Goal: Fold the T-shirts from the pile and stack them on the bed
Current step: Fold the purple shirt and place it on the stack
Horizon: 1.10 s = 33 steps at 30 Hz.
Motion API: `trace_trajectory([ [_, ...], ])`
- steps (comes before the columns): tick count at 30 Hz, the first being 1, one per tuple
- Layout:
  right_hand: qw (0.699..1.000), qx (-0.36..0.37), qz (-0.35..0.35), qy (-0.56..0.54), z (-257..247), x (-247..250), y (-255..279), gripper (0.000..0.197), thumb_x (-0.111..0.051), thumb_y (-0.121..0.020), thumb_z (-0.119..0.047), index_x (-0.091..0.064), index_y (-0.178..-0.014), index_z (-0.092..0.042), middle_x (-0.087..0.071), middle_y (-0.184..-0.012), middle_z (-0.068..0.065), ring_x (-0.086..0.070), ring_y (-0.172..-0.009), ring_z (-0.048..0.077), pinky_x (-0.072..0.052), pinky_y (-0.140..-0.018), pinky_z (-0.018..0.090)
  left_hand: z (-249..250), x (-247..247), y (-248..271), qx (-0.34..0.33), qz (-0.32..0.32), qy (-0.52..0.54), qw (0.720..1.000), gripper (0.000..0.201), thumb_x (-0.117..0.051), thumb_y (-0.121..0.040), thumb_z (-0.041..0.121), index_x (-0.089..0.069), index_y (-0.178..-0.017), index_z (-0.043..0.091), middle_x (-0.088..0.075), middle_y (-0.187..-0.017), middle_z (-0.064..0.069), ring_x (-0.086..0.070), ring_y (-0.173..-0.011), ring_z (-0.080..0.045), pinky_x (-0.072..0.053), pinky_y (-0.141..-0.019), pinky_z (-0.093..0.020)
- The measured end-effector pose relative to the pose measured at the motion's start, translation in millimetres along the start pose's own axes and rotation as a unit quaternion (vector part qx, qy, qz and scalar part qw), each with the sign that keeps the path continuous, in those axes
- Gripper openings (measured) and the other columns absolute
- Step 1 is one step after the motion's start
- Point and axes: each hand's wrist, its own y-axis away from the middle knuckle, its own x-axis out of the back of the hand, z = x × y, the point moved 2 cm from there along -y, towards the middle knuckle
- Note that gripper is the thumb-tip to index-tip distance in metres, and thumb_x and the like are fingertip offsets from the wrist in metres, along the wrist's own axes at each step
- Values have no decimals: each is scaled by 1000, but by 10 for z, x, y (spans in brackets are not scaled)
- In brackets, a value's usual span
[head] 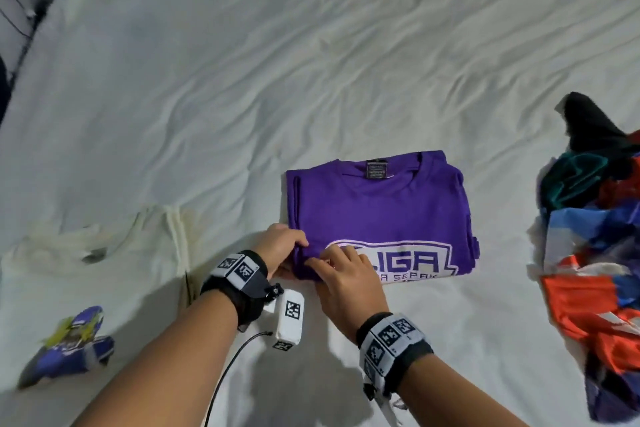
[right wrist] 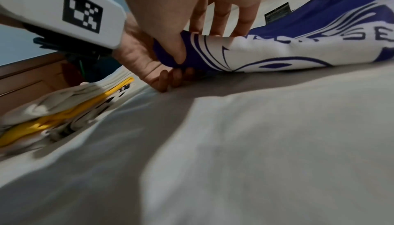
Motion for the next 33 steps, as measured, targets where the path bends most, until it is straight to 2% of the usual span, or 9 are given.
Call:
trace_trajectory([
  [3,999,26,-21,0,-317,-164,-16,35,-49,-85,-23,-71,-111,-23,-61,-100,-2,-58,-85,26,-50,-69,41,-184,292,75,-33,51,-16,998,14,-70,-72,10,-57,-65,9,-49,-50,-4,-45,-52,-23,-41,-54,-29],
  [5,998,49,-42,-11,-496,-274,-21,35,-49,-86,-22,-71,-113,-23,-62,-100,-1,-58,-84,26,-50,-69,39,-292,449,127,-57,89,-36,994,21,-69,-74,8,-54,-58,12,-50,-46,3,-45,-56,-24,-36,-53,-30],
  [9,992,65,-87,-62,-634,-303,58,53,-53,-80,-26,-59,-132,-24,-64,-117,-4,-59,-98,22,-47,-88,38,-572,596,290,-91,186,-147,967,18,-69,-75,33,-60,-85,20,-65,-76,6,-62,-75,-24,-52,-71,-36],
  [13,992,-96,65,-43,-228,-62,209,34,-62,-84,-20,-66,-118,-23,-58,-111,1,-52,-98,25,-45,-85,43,-780,452,550,-163,290,-212,919,26,-68,-89,40,-54,-105,25,-56,-101,5,-57,-88,-23,-48,-75,-38],
  [19,903,-395,165,-28,681,354,523,37,-76,-87,-28,-62,-117,-12,-53,-121,18,-46,-113,38,-39,-94,49,-986,145,554,-107,314,-214,919,33,-61,-95,49,-60,-104,18,-65,-107,-8,-61,-101,-36,-50,-79,-45],
  [22,891,-424,143,-81,913,412,570,39,-73,-91,-32,-61,-120,-8,-54,-123,15,-50,-114,35,-41,-94,39,-1003,92,491,-112,326,-196,918,29,-57,-99,42,-63,-101,14,-63,-105,-13,-59,-99,-39,-50,-77,-48],
  [26,894,-418,115,-114,1054,362,506,15,-69,-94,-27,-72,-100,-14,-66,-104,10,-59,-99,33,-44,-84,34,-1029,62,420,-85,351,-125,924,27,-56,-101,38,-65,-91,16,-62,-103,-13,-57,-96,-39,-42,-72,-40],
  [30,862,-453,139,-179,1053,472,404,10,-65,-98,-19,-68,-103,-11,-67,-91,7,-58,-83,23,-34,-70,19,-1032,49,415,-69,353,-107,927,27,-53,-103,36,-68,-101,14,-63,-110,-13,-57,-101,-39,-43,-78,-42],
  [33,856,-459,127,-203,1044,536,363,8,-64,-96,-16,-67,-104,-14,-71,-94,8,-59,-84,21,-37,-70,22,-999,87,409,-52,336,-128,932,27,-51,-103,33,-68,-104,11,-64,-113,-15,-58,-103,-40,-46,-81,-43],
])
